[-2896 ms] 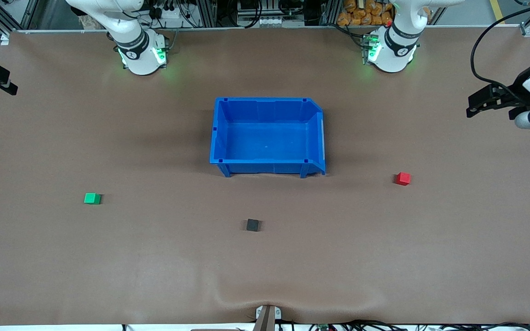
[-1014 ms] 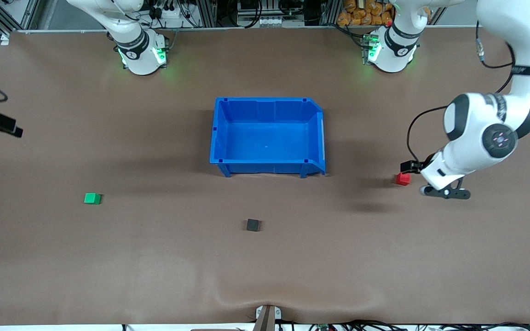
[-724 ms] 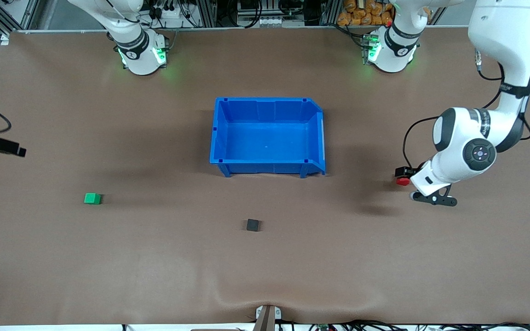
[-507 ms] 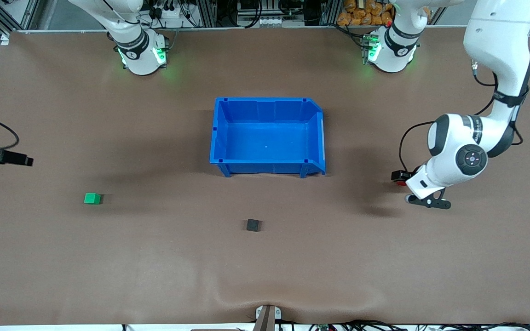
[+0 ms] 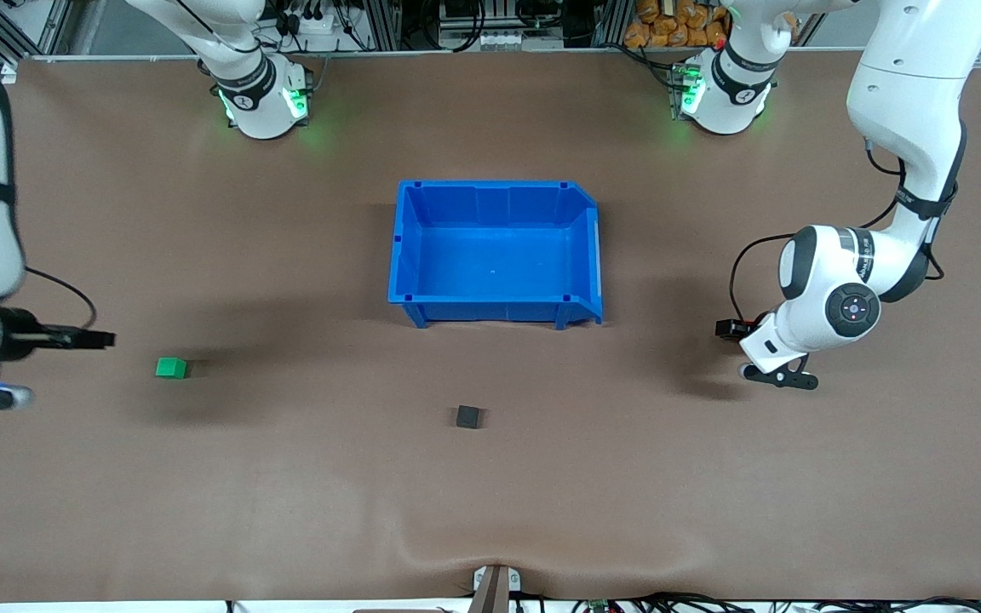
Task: Attach green and red cubes to black cube
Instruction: 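Grasp the red cube with the left gripper while the right gripper grasps green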
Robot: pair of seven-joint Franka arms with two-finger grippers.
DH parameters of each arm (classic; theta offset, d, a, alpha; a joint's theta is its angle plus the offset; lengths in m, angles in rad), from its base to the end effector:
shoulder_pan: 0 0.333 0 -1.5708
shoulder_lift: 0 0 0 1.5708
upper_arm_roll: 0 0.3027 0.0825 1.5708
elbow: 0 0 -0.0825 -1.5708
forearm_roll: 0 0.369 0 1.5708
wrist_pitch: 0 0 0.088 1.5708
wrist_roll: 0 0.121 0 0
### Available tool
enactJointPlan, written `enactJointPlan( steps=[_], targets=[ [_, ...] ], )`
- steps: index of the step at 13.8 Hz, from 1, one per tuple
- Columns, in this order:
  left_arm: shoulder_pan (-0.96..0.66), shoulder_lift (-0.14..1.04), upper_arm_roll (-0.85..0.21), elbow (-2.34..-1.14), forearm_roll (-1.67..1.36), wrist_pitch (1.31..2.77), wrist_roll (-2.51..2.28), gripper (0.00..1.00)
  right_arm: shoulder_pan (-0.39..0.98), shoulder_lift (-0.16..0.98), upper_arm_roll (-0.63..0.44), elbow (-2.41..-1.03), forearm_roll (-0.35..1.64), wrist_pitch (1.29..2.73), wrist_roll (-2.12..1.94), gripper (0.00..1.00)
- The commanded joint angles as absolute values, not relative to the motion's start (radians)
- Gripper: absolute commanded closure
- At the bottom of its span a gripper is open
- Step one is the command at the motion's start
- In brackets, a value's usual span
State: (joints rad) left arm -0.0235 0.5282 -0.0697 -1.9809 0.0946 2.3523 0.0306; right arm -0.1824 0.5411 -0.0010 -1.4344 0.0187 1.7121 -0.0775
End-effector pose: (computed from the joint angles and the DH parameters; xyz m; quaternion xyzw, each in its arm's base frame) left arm 0.5745 -0.0516 0.1715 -0.9925 0.0940 0.0767 0.0154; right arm 0.6412 -0.1168 0.3408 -0.9898 0.0549 0.1291 0.0257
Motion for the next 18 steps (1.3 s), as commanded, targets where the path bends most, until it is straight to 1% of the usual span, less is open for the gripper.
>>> enactJointPlan(
  steps=[1,2,3,4,5,10,12,14,18],
  targets=[
    [-0.02,0.543,-0.071,-1.973,0.115,2.359,0.037,0.0,-0.19,0.587,0.003,-1.417,0.021,1.776,-0.086,0.0],
    [-0.021,0.546,-0.071,-1.973,0.115,2.359,0.038,0.0,-0.193,0.607,0.003,-1.417,0.021,1.788,-0.086,0.0],
    [-0.021,0.548,-0.071,-1.973,0.115,2.359,0.038,0.23,-0.195,0.626,0.003,-1.417,0.02,1.799,-0.086,0.0],
    [-0.021,0.549,-0.071,-1.974,0.117,2.359,0.038,0.7,-0.199,0.633,0.003,-1.419,0.02,1.818,-0.086,0.0],
    [-0.021,0.549,-0.071,-1.974,0.115,2.359,0.04,1.0,-0.202,0.646,0.003,-1.425,0.018,1.834,-0.086,0.0],
    [-0.018,0.545,-0.071,-1.967,0.115,2.358,0.031,1.0,-0.228,0.699,0.003,-1.489,0.02,1.946,-0.086,0.0],
    [-0.018,0.531,-0.071,-1.957,0.103,2.356,0.008,1.0,-0.227,0.712,0.003,-1.503,0.02,1.968,-0.086,0.0],
    [-0.018,0.52,-0.071,-1.915,0.101,2.346,-0.087,1.0,-0.224,0.727,0.003,-1.531,0.021,1.983,-0.084,0.0],
    [-0.04,0.529,-0.074,-1.826,0.098,2.298,-0.263,1.0,-0.204,0.73,0.003,-1.604,0.023,2.094,-0.078,0.0]
  ],
)
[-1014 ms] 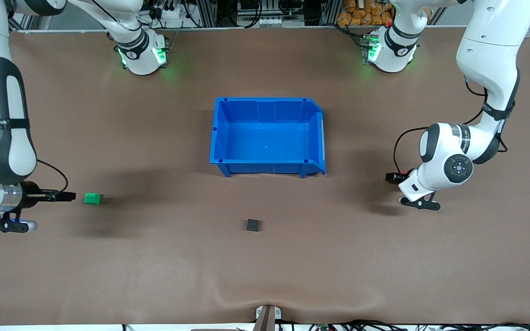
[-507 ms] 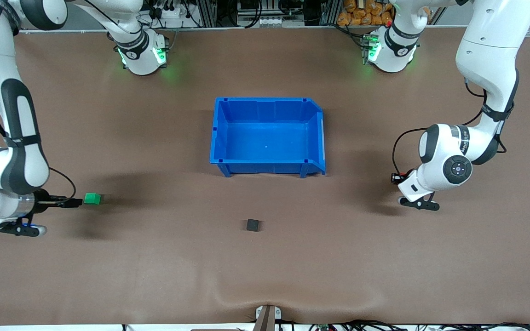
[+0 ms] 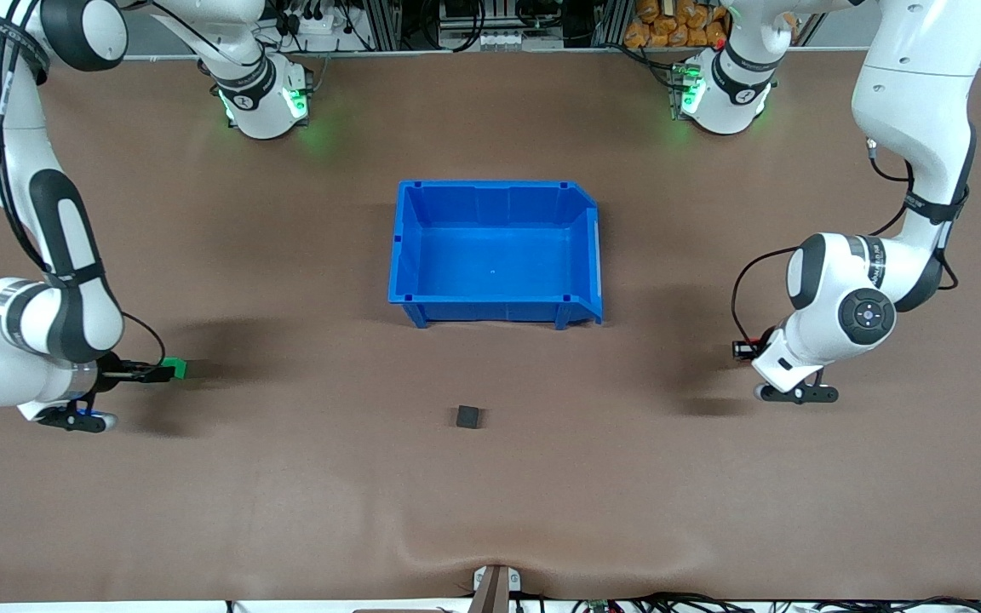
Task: Attach green and red cubes to black cube
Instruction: 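Grasp the red cube with the left gripper while the right gripper grasps green, then carry the red cube toward the black cube while the right gripper carries green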
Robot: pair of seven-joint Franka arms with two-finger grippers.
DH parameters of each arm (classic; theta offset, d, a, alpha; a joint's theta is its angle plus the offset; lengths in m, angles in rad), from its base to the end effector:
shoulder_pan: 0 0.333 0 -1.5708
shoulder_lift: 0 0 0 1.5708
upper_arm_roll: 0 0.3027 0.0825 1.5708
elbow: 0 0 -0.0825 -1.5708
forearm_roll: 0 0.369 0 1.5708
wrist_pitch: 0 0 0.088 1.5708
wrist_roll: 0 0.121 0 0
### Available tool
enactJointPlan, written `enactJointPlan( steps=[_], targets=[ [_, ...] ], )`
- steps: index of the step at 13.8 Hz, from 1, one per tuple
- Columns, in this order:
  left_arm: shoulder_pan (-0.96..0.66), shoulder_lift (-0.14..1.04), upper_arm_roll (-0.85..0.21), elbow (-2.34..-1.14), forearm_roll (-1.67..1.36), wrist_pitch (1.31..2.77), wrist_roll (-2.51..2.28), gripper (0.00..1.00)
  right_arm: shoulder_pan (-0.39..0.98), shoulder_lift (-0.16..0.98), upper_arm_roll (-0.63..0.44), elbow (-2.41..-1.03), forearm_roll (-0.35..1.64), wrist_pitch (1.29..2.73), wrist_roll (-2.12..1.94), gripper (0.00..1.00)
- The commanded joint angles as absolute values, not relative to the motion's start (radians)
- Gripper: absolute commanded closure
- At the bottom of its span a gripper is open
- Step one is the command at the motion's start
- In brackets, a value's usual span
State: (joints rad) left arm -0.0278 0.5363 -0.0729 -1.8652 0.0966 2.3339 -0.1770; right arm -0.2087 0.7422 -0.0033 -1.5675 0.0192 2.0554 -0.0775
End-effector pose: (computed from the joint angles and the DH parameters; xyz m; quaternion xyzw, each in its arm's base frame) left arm 0.6125 -0.0577 0.2083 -0.9993 -0.0081 0.0302 0.0194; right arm 0.6343 -0.1350 0.1736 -0.9893 0.0719 0.1245 0.0249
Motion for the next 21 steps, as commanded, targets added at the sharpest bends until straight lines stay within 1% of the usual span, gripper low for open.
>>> enactJointPlan(
  steps=[1,2,3,5,6,7,8,9,11,13,15,17,18,21],
  targets=[
    [-0.041,0.535,-0.077,-1.792,0.097,2.281,-0.319,1.0,-0.204,0.73,0.003,-1.608,0.023,2.1,-0.08,0.09],
    [-0.046,0.548,-0.087,-1.752,0.068,2.263,-0.363,1.0,-0.204,0.73,0.003,-1.608,0.023,2.1,-0.08,0.21],
    [-0.049,0.56,-0.09,-1.703,0.016,2.243,-0.406,1.0,-0.198,0.73,0.005,-1.606,0.023,2.102,-0.08,0.37],
    [-0.086,0.607,-0.092,-1.599,-0.058,2.212,-0.521,1.0,-0.17,0.732,0.003,-1.606,0.026,2.138,-0.075,0.59],
    [-0.109,0.635,-0.092,-1.553,-0.069,2.209,-0.608,1.0,-0.163,0.741,0.003,-1.606,0.026,2.151,-0.074,0.63],
    [-0.13,0.665,-0.092,-1.514,-0.069,2.209,-0.708,1.0,-0.164,0.745,0.003,-1.605,0.026,2.155,-0.074,0.85],
    [-0.155,0.698,-0.092,-1.478,-0.069,2.209,-0.818,1.0,-0.166,0.744,0.003,-1.605,0.026,2.155,-0.074,1.0],
    [-0.181,0.733,-0.092,-1.421,-0.069,2.209,-0.921,1.0,-0.172,0.744,0.003,-1.598,0.026,2.152,-0.074,1.0],
    [-0.234,0.773,-0.092,-1.356,-0.069,2.212,-1.122,1.0,-0.176,0.733,0.003,-1.557,0.031,2.145,-0.071,1.0],
    [-0.285,0.79,-0.092,-1.324,-0.069,2.22,-1.334,1.0,-0.175,0.729,0.003,-1.491,0.038,2.138,-0.072,1.0],
    [-0.327,0.801,-0.092,-1.302,-0.069,2.244,-1.524,1.0,-0.167,0.712,0.006,-1.457,0.147,2.109,-0.065,1.0],
    [-0.373,0.827,-0.094,-1.29,-0.071,2.322,-1.713,1.0,-0.163,0.709,0.003,-1.398,0.178,2.009,-0.029,1.0],
    [-0.399,0.847,-0.094,-1.279,-0.072,2.363,-1.805,1.0,-0.172,0.712,0.005,-1.378,0.192,1.985,0.013,1.0],
    [-0.448,0.896,-0.092,-1.261,-0.072,2.466,-1.963,1.0,-0.146,0.707,0.011,-1.376,0.213,1.951,0.24,1.0]
  ],
)
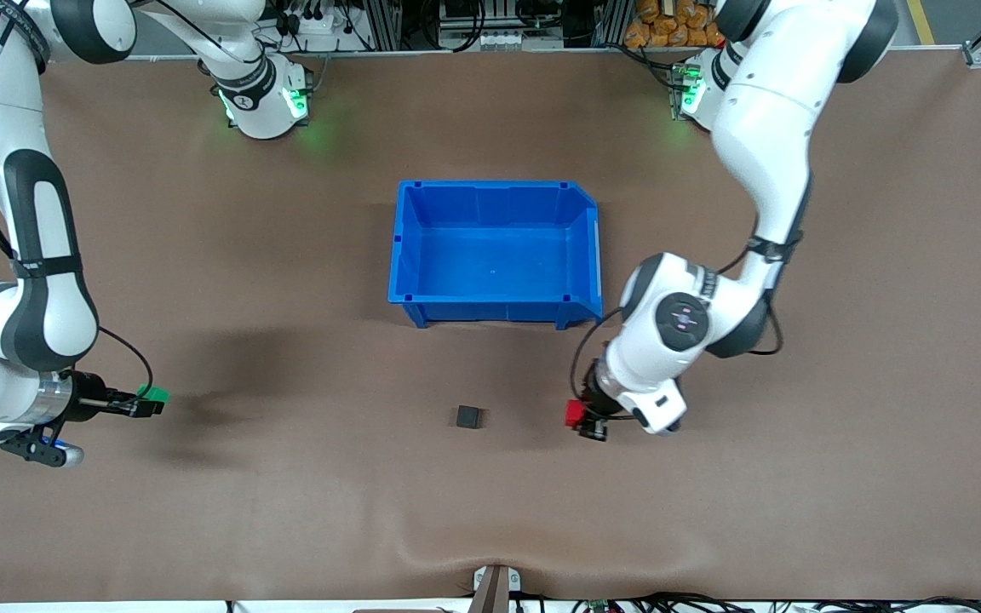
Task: Attach green and red cubes to black cube
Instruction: 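Carry the red cube toward the black cube while the right gripper carries green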
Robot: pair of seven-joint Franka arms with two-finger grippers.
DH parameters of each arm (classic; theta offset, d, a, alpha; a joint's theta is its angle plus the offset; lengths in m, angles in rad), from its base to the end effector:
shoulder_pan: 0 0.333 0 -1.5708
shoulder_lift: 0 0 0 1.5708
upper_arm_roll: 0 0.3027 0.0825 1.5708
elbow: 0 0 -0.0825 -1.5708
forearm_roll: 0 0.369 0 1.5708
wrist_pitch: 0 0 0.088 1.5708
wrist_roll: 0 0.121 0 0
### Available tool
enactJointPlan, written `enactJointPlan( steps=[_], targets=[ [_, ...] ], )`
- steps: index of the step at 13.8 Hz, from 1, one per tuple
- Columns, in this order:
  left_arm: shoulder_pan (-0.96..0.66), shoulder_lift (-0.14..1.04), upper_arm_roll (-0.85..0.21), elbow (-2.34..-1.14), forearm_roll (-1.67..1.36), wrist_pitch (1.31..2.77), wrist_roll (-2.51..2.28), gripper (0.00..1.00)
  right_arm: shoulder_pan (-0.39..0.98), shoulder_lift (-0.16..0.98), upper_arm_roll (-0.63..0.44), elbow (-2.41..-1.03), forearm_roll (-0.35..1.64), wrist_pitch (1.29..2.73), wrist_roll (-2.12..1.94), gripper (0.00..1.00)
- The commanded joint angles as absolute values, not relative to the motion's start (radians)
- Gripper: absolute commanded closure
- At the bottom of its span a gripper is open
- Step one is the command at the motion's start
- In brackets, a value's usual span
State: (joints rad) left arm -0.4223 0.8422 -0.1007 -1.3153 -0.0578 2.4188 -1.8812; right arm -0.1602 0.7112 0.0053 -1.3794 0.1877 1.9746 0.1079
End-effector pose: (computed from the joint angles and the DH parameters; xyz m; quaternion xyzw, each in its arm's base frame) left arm 0.6587 -0.3593 0.2455 0.7440 0.6526 -0.0055 0.1433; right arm 0.6892 -0.0938 0.2676 -0.9796 0.1721 0.0557 0.0870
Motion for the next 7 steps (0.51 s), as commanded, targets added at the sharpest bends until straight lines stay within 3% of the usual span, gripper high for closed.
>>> enactJointPlan(
  steps=[1,3,5,7],
  targets=[
    [-0.46,0.905,-0.092,-1.261,-0.071,2.495,-1.988,1.0,-0.143,0.707,0.021,-1.374,0.224,1.95,0.292,1.0],
    [-0.48,0.931,-0.094,-1.259,-0.072,2.54,-2.005,1.0,-0.152,0.709,0.064,-1.367,0.273,1.948,0.438,1.0],
    [-0.501,0.96,-0.092,-1.259,-0.071,2.583,-2.002,1.0,-0.144,0.741,0.077,-1.248,0.325,1.858,0.559,1.0],
    [-0.515,0.986,-0.094,-1.256,-0.071,2.635,-2.0,1.0,-0.143,0.75,0.077,-1.223,0.334,1.848,0.627,1.0]
  ],
)
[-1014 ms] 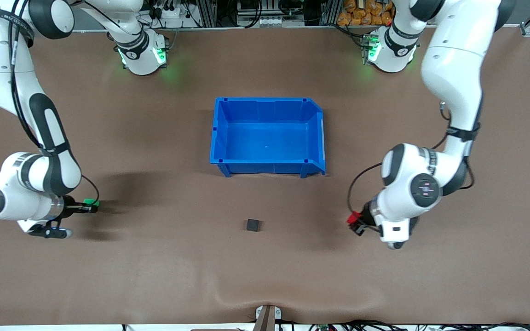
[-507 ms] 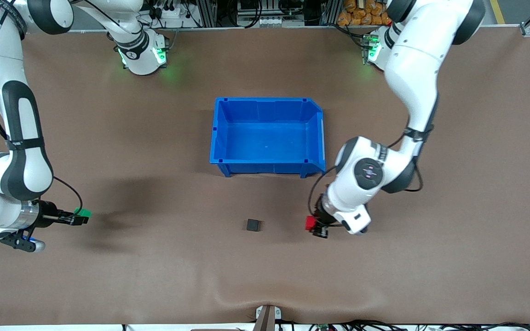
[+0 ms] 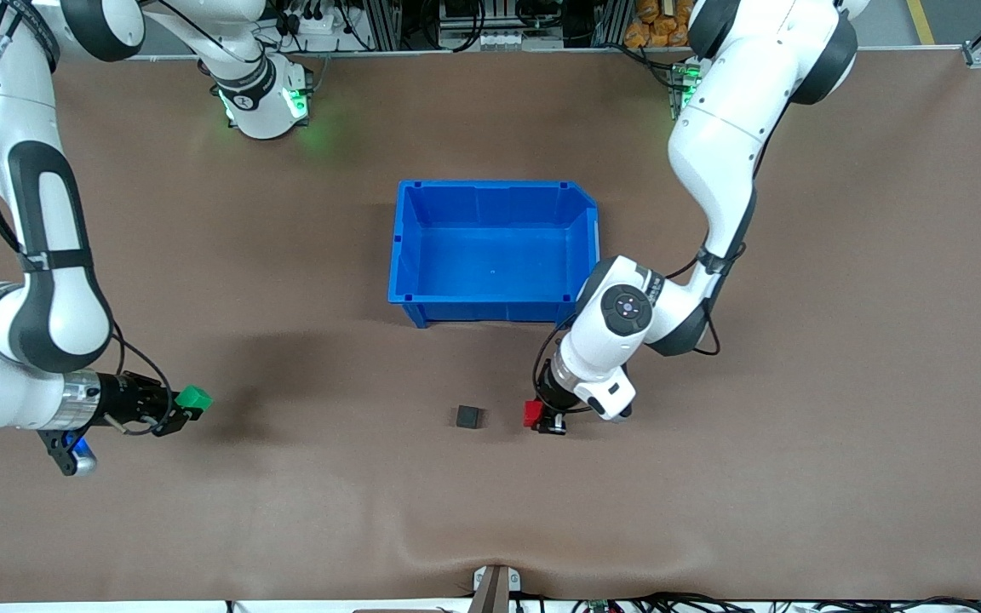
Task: Attach green and red cubes to black cube
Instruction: 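Carry the red cube toward the black cube while the right gripper carries green, then press the red cube against the black cube while the right gripper brings green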
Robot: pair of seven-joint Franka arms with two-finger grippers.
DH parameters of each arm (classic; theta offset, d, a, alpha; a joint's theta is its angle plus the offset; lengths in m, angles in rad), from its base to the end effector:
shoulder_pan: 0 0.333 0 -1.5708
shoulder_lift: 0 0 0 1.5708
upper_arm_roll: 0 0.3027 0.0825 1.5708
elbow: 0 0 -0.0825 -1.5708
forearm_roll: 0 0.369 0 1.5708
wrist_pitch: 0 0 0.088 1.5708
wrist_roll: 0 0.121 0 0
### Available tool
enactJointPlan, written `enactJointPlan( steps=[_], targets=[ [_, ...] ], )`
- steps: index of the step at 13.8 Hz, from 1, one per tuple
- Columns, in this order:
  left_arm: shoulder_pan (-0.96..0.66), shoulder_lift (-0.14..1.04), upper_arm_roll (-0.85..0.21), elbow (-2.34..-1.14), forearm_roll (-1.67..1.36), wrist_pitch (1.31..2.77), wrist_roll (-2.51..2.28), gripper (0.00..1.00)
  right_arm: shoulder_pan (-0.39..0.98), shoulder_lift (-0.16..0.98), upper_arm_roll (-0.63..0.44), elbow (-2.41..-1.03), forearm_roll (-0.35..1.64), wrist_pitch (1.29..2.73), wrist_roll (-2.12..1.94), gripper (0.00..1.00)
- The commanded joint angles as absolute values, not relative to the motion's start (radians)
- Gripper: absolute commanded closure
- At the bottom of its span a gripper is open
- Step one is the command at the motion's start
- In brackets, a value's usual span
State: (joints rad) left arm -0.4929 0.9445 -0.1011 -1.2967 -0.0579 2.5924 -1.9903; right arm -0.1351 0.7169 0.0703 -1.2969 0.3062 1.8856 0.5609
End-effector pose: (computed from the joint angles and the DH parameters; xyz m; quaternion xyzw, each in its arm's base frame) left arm 0.6403 -0.4068 0.1979 0.7202 0.6687 -0.0052 0.1846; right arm 0.7034 -0.0296 0.2979 -0.9151 0.3626 0.1012 0.1446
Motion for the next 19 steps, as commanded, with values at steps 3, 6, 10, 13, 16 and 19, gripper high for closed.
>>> enactJointPlan(
  steps=[3,6,10,13,16,19],
  targets=[
    [-0.543,1.034,-0.086,-1.21,-0.071,2.665,-1.997,1.0,-0.085,0.746,0.074,-1.224,0.333,1.861,0.895,1.0],
    [-0.557,1.048,-0.081,-1.207,-0.071,2.7,-1.996,1.0,-0.011,0.752,0.075,-1.23,0.333,1.934,1.161,1.0],
    [-0.568,1.083,-0.08,-1.184,-0.069,2.734,-1.993,1.0,0.052,0.784,0.077,-1.232,0.339,1.986,1.311,1.0],
    [-0.577,1.1,-0.077,-1.163,-0.069,2.75,-1.993,1.0,0.095,0.816,0.077,-1.232,0.342,1.987,1.361,1.0],
    [-0.6,1.123,-0.06,-1.138,-0.069,2.758,-1.994,1.0,0.146,0.85,0.075,-1.232,0.389,2.044,1.448,1.0],
    [-0.601,1.132,-0.058,-1.134,-0.069,2.787,-1.993,1.0,0.202,0.876,0.075,-1.232,0.388,2.126,1.537,1.0]
  ],
)
